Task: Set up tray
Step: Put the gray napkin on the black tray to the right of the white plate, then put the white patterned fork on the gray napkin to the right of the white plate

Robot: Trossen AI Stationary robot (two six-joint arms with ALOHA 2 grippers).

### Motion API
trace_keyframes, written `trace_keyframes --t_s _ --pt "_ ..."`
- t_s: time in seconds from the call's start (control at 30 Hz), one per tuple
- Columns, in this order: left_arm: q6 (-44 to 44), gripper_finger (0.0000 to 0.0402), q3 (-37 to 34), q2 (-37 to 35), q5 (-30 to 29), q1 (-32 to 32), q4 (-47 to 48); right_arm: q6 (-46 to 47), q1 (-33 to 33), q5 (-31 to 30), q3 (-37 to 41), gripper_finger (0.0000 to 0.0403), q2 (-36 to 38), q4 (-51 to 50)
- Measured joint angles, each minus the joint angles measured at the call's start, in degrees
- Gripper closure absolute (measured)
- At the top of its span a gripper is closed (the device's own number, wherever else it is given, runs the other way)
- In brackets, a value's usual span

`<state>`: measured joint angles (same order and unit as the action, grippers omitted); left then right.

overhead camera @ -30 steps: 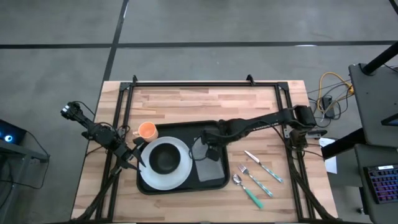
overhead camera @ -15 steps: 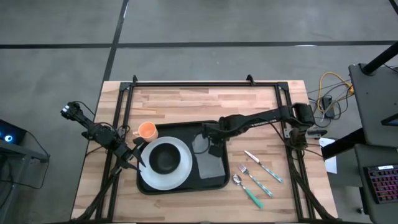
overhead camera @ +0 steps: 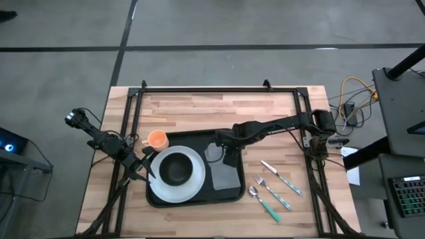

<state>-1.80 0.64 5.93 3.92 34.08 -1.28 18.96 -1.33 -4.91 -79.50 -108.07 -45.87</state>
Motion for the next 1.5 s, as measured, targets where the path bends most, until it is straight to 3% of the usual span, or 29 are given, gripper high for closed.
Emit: trace_keyframes --t_s 0.23,0.37,0.43,0.67,1.03,1.5 --pt "0.00 0.0306 0.01 0.00 -0.02 -0.01 0.00 3.61 -0.34 0.12 0.63 0.0266 0.00 4.29" --pt "0.00 0.0306 0.02 0.00 0.00 0.00 0.00 -1.49 -0.58 7.82 1.32 0.0268 -1.77 8.06" --pt "0.00 0.0306 0.01 0.02 -0.01 0.00 -0.02 -2.56 -0.55 8.92 1.32 0.0272 -3.31 8.76" --pt "0.00 0.0306 0.02 0.06 -0.02 0.00 0.00 -1.45 0.56 7.87 1.32 0.0283 -7.35 9.73" --pt "0.00 0.0306 0.00 0.07 -0.02 -0.01 0.00 9.36 0.58 7.72 1.35 0.0296 -7.96 7.72" --pt "0.00 0.0306 0.00 0.07 0.00 0.01 0.00 7.68 0.39 6.23 -1.52 0.0296 -4.63 8.69"
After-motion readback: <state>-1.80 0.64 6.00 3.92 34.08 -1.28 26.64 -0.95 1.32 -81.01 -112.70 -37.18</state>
